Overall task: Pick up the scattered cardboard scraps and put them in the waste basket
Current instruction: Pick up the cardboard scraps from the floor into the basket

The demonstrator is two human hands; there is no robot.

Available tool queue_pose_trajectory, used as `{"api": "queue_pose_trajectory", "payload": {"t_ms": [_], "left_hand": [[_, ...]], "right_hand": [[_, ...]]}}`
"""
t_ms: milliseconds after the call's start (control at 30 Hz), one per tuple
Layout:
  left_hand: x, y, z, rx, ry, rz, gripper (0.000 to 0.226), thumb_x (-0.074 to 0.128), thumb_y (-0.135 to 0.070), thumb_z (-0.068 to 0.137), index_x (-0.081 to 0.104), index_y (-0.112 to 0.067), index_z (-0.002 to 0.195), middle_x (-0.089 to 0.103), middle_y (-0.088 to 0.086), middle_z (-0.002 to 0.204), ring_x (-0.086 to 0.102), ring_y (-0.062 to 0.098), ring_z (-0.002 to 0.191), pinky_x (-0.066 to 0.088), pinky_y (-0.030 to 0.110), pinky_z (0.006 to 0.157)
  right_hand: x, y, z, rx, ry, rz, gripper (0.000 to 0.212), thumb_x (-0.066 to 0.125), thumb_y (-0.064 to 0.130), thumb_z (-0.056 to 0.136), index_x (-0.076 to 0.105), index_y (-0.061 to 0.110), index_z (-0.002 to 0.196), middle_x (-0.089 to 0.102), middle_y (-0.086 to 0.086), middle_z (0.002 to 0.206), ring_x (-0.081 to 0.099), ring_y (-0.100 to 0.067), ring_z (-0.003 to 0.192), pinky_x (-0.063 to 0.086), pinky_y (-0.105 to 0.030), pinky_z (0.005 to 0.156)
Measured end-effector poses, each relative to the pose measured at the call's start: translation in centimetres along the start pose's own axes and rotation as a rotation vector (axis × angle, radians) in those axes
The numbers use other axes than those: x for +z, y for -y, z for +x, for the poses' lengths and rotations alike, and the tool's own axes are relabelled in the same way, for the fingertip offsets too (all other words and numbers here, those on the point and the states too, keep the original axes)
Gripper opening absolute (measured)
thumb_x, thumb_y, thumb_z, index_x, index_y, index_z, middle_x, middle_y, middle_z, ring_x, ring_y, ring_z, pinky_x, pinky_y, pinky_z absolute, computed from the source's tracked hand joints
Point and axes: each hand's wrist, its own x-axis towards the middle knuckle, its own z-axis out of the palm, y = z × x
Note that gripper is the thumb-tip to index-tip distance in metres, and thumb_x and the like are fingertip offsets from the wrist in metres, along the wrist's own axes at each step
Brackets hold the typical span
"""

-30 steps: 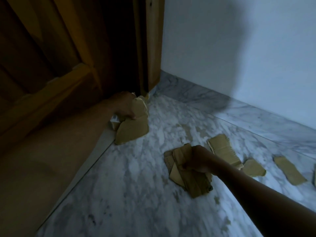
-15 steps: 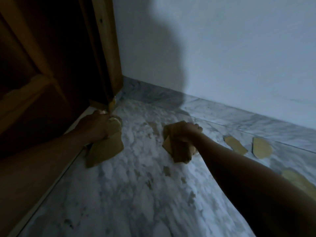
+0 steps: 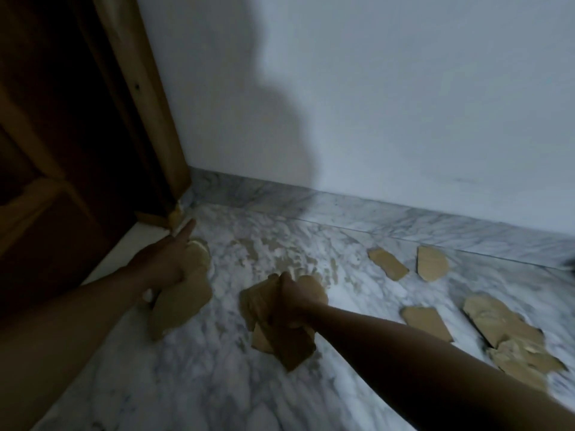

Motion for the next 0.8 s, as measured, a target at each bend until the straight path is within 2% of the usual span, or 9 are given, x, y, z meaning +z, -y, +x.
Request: {"api": "queue_pose_trajectory", "payload": {"t_ms": [67,167,267,333,433,533,600,733,800], "left_hand": [[-1.5,-5.5,-3.3,-0.035,0.079,-0.074,0.104,0.069,-0.015,0.088,-0.008,-0.026,0.157,0.056,0.022,0.128,0.062,0.042,0.105,0.052,0.048,0.084],[-1.3,-8.9,-3.5,-0.003,0.085,-0.130,0.113,0.080,-0.014,0.078,0.001,-0.017,0.158,0.059,0.025,0.126,0.061,0.039,0.107,0.051,0.046,0.085],[0.1,-12.4,-3.3,-0.001,0.188,-0.189,0.093,0.089,-0.016,0.070,0.034,-0.014,0.145,0.050,0.015,0.135,0.056,0.030,0.114,0.052,0.036,0.084],[1.5,-15.5,-3.7,0.008,0.281,-0.301,0.086,0.091,-0.018,0.067,0.041,-0.017,0.137,0.050,0.010,0.131,0.059,0.027,0.109,0.058,0.040,0.082],[4.7,-20.0,-3.4,0.051,0.383,-0.337,0.086,0.091,-0.021,0.068,0.038,-0.022,0.136,0.049,0.008,0.131,0.060,0.023,0.101,0.060,0.041,0.075],[8.2,-23.6,-2.4,0.163,0.428,-0.189,0.096,0.092,-0.027,0.066,0.033,-0.021,0.141,0.032,0.010,0.142,0.053,0.027,0.112,0.058,0.040,0.079],[10.0,-24.9,-1.7,0.215,0.469,-0.065,0.098,0.093,-0.029,0.063,0.034,-0.019,0.140,0.031,0.011,0.144,0.052,0.028,0.116,0.055,0.040,0.088],[11.5,-25.7,-0.2,0.168,0.545,0.030,0.091,0.090,-0.025,0.069,0.034,-0.015,0.142,0.051,0.011,0.137,0.056,0.021,0.104,0.052,0.028,0.077],[11.4,-26.3,0.9,0.180,0.588,0.106,0.095,0.090,-0.032,0.068,0.034,-0.016,0.143,0.046,0.010,0.141,0.053,0.026,0.117,0.051,0.034,0.088]], "right_hand": [[-1.4,-1.0,-0.2,-0.062,0.039,0.028,0.077,0.082,0.036,0.074,0.042,0.017,0.137,0.056,-0.009,0.116,0.060,-0.027,0.107,0.054,-0.031,0.077],[-6.0,-3.9,0.4,-0.048,0.111,0.411,0.024,0.076,0.020,0.085,0.065,0.006,0.100,0.063,-0.006,0.090,0.069,-0.008,0.071,0.047,-0.020,0.050],[-9.9,-8.3,0.7,0.108,-0.057,0.818,0.034,0.078,0.018,0.081,0.066,0.001,0.108,0.068,-0.009,0.099,0.069,-0.017,0.078,0.057,-0.029,0.070],[-10.3,-11.4,1.0,0.163,-0.169,1.000,0.040,0.076,0.010,0.083,0.062,-0.005,0.118,0.067,-0.012,0.100,0.069,-0.018,0.076,0.057,-0.029,0.067],[-9.1,-15.7,2.2,0.385,-0.301,0.632,0.083,0.085,0.047,0.059,0.059,0.001,0.123,0.059,-0.021,0.123,0.059,-0.032,0.110,0.051,-0.043,0.092],[-7.8,-18.1,3.1,0.488,-0.265,0.214,0.110,0.070,0.076,0.057,0.045,0.008,0.140,0.042,-0.019,0.140,0.041,-0.039,0.127,0.042,-0.047,0.105],[-8.3,-17.9,2.7,0.447,-0.272,0.187,0.104,0.071,0.070,0.068,0.040,0.007,0.144,0.040,-0.021,0.142,0.041,-0.039,0.128,0.038,-0.042,0.105],[-9.5,-18.4,3.0,0.397,-0.209,0.147,0.090,0.071,0.053,0.084,0.029,0.007,0.150,0.036,-0.021,0.148,0.031,-0.038,0.138,0.028,-0.042,0.112],[-9.9,-18.8,3.5,0.411,-0.167,0.138,0.090,0.073,0.051,0.082,0.028,0.013,0.150,0.032,-0.021,0.148,0.029,-0.040,0.138,0.030,-0.044,0.111]]}}
